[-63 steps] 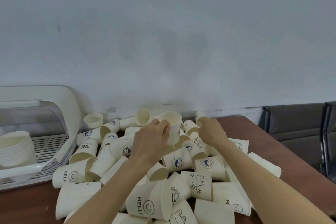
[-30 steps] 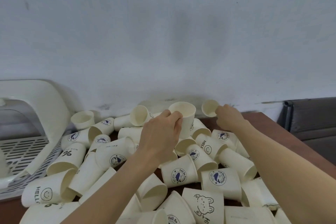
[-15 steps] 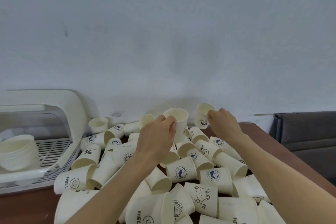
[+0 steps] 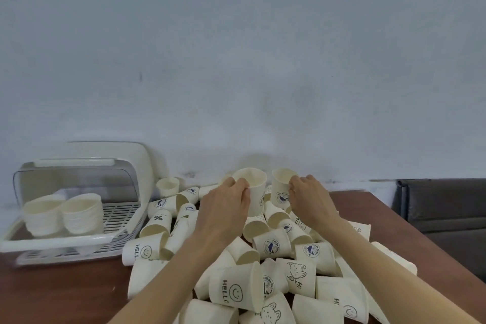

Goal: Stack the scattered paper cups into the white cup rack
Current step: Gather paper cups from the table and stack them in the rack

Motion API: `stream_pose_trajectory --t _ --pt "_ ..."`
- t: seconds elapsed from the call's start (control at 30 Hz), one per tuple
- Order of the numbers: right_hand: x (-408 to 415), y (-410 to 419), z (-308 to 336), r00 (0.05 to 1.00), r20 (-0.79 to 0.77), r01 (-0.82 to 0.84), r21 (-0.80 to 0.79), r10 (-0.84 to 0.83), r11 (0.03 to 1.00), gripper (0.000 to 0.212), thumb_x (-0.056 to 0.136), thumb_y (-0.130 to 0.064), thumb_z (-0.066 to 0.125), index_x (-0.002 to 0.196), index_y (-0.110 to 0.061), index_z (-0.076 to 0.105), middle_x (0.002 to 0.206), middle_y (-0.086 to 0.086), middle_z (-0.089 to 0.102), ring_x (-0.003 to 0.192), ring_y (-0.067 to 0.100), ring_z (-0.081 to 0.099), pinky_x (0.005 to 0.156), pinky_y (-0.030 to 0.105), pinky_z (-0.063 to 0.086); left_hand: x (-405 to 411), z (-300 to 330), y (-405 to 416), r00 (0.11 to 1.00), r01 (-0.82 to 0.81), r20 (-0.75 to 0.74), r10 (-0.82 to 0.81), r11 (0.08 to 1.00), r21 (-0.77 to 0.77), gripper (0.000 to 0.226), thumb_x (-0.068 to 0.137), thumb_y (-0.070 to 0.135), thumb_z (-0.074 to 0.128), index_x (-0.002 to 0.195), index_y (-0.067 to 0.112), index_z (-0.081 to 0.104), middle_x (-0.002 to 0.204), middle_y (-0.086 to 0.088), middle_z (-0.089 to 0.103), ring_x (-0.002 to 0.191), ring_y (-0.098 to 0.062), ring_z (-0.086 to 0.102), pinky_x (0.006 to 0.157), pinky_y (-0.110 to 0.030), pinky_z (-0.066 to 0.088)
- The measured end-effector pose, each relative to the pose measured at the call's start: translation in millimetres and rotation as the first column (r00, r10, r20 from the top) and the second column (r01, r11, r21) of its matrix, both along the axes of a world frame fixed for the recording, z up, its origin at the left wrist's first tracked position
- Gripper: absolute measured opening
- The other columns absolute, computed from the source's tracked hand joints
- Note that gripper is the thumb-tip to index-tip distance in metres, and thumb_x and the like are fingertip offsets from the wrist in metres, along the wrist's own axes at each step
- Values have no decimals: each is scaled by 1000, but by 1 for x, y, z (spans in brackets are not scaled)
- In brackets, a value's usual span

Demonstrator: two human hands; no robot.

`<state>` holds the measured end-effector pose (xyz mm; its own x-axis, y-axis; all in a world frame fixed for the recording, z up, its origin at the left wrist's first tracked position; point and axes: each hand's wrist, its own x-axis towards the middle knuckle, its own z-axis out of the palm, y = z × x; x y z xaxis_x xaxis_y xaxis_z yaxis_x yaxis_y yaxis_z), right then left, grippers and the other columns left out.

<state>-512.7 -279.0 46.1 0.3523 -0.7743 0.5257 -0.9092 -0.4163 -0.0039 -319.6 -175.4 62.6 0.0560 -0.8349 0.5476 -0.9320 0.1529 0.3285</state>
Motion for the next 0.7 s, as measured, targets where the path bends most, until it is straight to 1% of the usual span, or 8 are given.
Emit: stream_pose_trajectory --t 0.1,0.17,0.27,0.4,0.53,0.63,0.7 --pt "12 16 10 1000 -7 -24 15 24 1000 15 97 -15 39 98 -10 54 95 8 65 93 26 51 71 32 36 7 2 15 1000 -22 0 22 1000 6 28 101 35 32 105 23 56 92 5 55 82 -22 59 71 -39 47" --pt "18 27 18 999 -38 -34 16 35 999 15 96 -15 40 100 -9 53 97 9 65 95 27 52 71 33 35 12 4 25 999 -35 18 35 999 4 27 101 35 32 105 23 56 91 6 55 83 -21 58 71 -37 47" --pt "22 43 28 997 -63 -47 17 48 999 14 96 -14 38 99 -10 52 96 9 65 94 27 51 69 32 33 18 7 39 999 -51 3 51 999 -8 26 101 35 33 104 23 56 89 6 54 82 -20 57 68 -34 45" --pt "27 62 40 995 -82 -53 18 54 998 14 96 -15 39 101 -10 51 98 8 65 96 27 52 72 34 37 26 9 55 998 -52 -22 52 998 -30 25 100 35 35 102 22 57 87 6 54 81 -20 57 69 -36 45" --pt "33 78 48 995 -86 -50 55 55 997 11 96 -15 39 100 -11 50 99 8 64 95 26 52 70 34 36 36 12 70 997 -73 -21 72 996 -45 27 100 37 34 103 23 57 89 6 56 82 -19 58 68 -36 45" --pt "40 88 51 996 -53 -64 83 68 995 12 96 -16 39 99 -10 49 95 8 63 92 26 51 71 37 42 46 13 79 996 -87 -22 86 995 -48 27 100 37 35 104 23 57 92 6 58 85 -20 59 70 -36 46" --pt "46 94 53 996 -39 -72 107 77 992 11 96 -17 39 99 -10 48 89 7 59 89 26 50 72 38 44 54 13 84 995 -93 -28 92 995 -45 27 100 37 35 105 24 58 92 6 58 85 -20 58 72 -36 46"
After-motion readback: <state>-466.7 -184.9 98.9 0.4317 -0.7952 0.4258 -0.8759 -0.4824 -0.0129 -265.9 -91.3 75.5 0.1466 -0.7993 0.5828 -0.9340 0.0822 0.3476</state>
